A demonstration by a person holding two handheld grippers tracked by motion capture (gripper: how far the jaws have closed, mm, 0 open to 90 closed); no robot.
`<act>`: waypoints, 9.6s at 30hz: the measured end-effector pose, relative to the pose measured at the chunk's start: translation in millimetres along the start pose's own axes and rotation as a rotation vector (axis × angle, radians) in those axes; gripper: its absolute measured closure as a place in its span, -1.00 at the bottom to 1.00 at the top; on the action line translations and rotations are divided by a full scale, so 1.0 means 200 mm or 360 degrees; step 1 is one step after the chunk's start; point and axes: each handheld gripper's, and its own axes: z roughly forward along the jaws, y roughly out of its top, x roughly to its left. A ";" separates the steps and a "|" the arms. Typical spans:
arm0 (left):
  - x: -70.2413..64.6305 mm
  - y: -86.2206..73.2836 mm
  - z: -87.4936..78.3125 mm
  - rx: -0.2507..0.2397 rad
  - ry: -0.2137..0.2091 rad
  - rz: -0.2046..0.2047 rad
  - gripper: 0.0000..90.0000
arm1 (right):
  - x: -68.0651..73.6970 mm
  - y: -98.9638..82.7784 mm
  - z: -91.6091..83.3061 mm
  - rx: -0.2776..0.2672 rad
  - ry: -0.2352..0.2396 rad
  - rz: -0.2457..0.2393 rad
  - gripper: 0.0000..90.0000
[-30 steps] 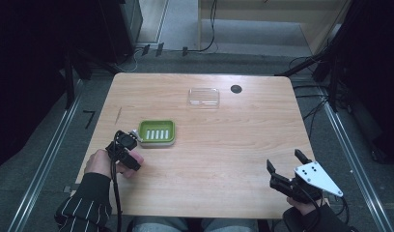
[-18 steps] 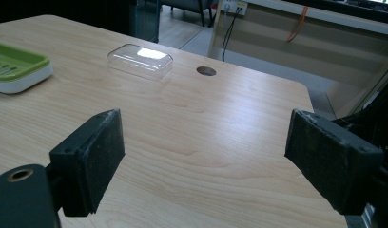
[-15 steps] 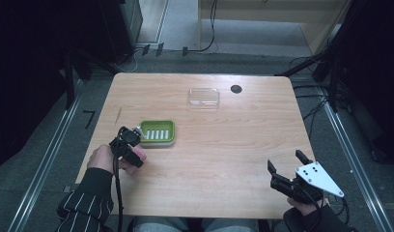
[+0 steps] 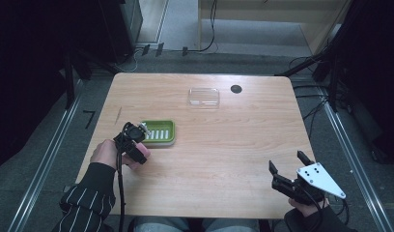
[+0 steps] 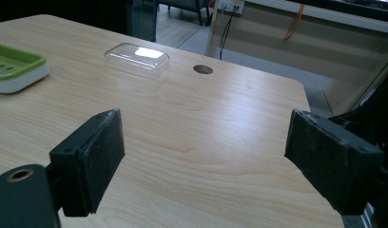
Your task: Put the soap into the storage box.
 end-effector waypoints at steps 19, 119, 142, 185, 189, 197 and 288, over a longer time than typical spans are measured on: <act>0.00 0.09 -0.06 -0.0036 -0.0088 0.0145 -0.14 | 0.00 0.00 -0.01 0.0007 -0.0006 0.0003 -0.69; 0.14 0.52 0.06 0.0046 0.0066 0.0879 -0.14 | -0.07 -0.07 -0.17 0.0053 -0.0190 0.0038 -0.69; 0.16 0.55 0.14 0.0055 0.0079 0.0977 -0.14 | -0.07 -0.07 -0.17 0.0058 -0.0198 0.0037 -0.69; 0.19 0.53 0.13 -0.0006 0.0111 0.0961 -0.45 | -0.07 -0.07 -0.18 0.0056 -0.0205 0.0039 -0.69; 0.19 0.53 0.11 -0.0037 0.0092 0.0903 -0.54 | -0.07 -0.07 -0.17 0.0060 -0.0200 0.0036 -0.69; 0.18 0.53 0.07 -0.0002 0.0022 0.0746 -0.71 | -0.07 -0.07 -0.18 0.0057 -0.0203 0.0040 -0.69; 0.03 -0.34 0.14 0.0191 -0.0112 -0.0133 -0.97 | 0.04 0.02 0.04 -0.0001 0.0061 -0.0047 -0.69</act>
